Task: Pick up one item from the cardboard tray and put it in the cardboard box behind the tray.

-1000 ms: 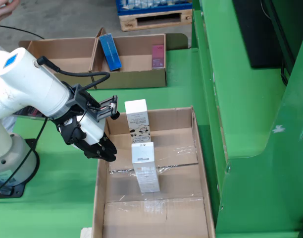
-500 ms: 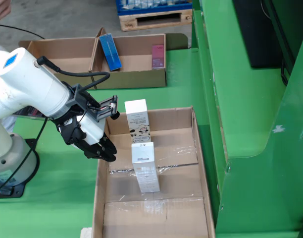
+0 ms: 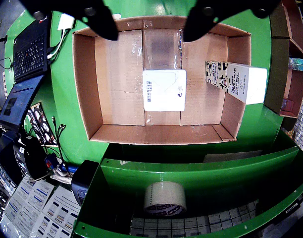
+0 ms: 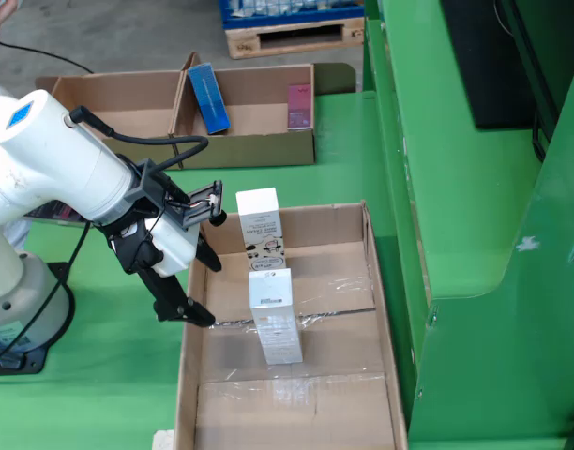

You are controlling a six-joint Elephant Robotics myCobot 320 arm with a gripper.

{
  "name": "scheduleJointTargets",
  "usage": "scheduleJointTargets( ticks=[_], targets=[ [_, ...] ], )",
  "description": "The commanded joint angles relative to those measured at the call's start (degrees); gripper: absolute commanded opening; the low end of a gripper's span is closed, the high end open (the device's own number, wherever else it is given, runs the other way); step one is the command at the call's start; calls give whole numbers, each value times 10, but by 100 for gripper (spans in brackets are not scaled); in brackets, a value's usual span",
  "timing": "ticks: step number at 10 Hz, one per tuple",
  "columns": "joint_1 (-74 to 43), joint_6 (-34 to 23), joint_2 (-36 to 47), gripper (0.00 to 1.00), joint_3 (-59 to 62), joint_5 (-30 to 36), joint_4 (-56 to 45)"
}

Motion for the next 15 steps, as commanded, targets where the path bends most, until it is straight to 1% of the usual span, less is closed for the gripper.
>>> scheduleJointTargets(
  ticks=[1,3,12,13,15],
  targets=[
    [-1,-2,10,80,15,0,7],
    [-1,-2,10,100,15,0,7],
    [-1,-2,10,100,15,0,7],
    [26,23,2,100,29,-15,-7],
    [50,41,-35,100,75,-31,-26]
  ],
)
